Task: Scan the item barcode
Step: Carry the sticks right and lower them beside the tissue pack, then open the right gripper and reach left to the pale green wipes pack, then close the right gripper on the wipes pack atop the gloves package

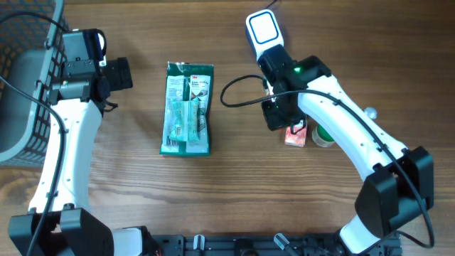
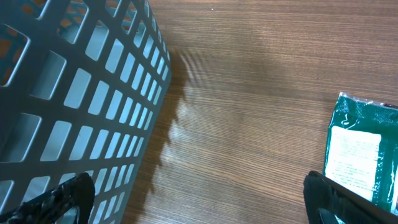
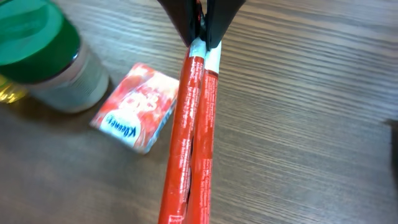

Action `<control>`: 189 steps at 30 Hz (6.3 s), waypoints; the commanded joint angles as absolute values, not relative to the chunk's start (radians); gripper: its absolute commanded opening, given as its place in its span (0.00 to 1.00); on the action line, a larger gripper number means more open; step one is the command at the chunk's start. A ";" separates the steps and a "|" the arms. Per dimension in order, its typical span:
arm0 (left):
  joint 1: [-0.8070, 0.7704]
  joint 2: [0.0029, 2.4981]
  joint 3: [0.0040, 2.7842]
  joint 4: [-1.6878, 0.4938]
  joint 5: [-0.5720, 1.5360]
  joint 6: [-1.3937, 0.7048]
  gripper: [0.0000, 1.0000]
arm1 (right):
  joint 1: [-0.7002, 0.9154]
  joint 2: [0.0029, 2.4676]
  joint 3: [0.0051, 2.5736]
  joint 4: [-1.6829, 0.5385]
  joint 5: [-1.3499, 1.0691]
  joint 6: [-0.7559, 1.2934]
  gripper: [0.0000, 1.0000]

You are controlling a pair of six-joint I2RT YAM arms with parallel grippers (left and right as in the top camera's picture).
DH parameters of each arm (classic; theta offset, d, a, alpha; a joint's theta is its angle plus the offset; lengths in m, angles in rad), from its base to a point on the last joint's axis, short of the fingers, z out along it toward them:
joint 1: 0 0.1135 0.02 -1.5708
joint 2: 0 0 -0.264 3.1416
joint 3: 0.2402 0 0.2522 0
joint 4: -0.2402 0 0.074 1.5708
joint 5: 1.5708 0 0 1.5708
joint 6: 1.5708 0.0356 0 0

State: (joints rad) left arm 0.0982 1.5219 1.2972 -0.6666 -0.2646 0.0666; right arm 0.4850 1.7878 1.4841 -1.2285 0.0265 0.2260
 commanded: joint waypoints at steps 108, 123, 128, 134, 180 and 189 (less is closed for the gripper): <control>0.099 1.520 1.299 -0.664 -0.266 0.074 1.00 | 0.548 1.915 1.398 -0.647 -0.463 0.370 0.27; 0.099 1.520 1.299 -0.664 -0.266 0.074 1.00 | 0.732 1.990 1.398 -0.384 -0.097 0.370 0.31; 0.099 1.520 1.299 -0.664 -0.266 0.074 1.00 | 0.732 2.035 1.398 -0.347 -0.060 0.370 0.34; 0.099 1.520 1.299 -0.664 -0.266 0.074 1.00 | 0.731 2.084 1.398 -0.331 -0.059 0.419 0.34; 0.099 1.520 1.299 -0.664 -0.266 0.074 1.00 | 0.736 2.154 1.399 -0.239 -0.338 0.545 0.24; 0.099 1.520 1.299 -0.664 -0.266 0.074 1.00 | 0.664 1.975 1.399 -0.293 -0.341 0.551 0.04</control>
